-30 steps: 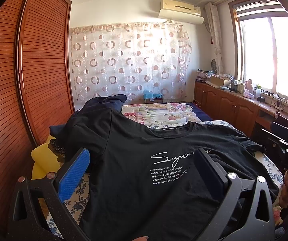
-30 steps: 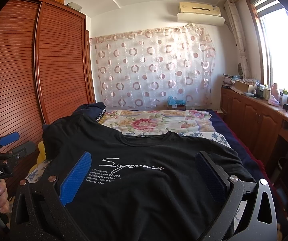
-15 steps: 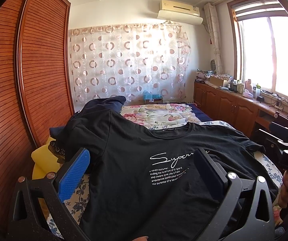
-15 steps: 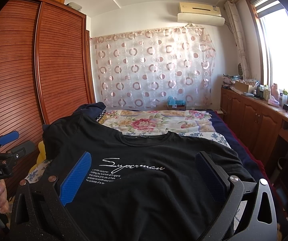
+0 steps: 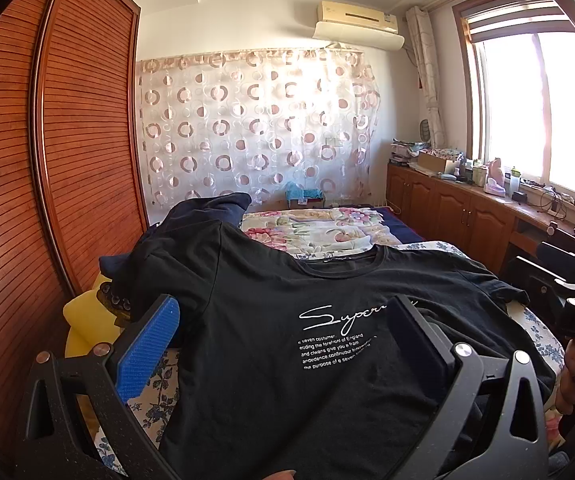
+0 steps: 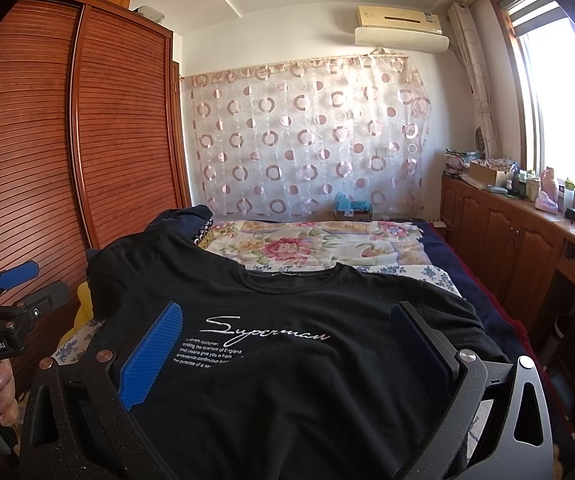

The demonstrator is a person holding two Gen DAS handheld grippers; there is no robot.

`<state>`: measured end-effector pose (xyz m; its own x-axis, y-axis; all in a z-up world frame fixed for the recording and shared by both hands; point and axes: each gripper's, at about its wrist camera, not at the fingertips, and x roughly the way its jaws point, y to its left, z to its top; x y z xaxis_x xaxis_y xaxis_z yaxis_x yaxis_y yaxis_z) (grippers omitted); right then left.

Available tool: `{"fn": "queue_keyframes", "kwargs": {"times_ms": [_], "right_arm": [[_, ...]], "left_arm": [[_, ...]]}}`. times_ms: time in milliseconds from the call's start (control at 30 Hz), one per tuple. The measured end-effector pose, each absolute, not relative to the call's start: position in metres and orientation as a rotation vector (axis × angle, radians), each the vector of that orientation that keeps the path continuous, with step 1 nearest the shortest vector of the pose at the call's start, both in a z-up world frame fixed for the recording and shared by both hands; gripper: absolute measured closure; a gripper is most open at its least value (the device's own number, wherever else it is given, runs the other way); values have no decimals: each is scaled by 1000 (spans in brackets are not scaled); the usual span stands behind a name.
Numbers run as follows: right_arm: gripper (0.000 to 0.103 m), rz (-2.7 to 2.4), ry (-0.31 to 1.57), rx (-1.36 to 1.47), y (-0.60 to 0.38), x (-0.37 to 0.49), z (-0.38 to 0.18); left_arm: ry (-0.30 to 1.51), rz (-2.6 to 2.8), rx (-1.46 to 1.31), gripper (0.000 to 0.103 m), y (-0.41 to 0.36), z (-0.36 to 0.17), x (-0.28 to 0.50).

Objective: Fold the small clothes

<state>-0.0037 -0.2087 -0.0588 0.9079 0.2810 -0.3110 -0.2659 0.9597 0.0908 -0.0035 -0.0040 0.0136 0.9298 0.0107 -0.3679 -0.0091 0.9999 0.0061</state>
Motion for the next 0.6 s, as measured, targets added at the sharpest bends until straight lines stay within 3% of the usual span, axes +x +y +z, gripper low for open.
{"fn": "queue_keyframes", "kwargs": {"times_ms": [600], "right_arm": [[0, 283, 323, 47, -210, -4, -57]], "left_arm": [[374, 10, 6, 0, -5, 15, -4]]}}
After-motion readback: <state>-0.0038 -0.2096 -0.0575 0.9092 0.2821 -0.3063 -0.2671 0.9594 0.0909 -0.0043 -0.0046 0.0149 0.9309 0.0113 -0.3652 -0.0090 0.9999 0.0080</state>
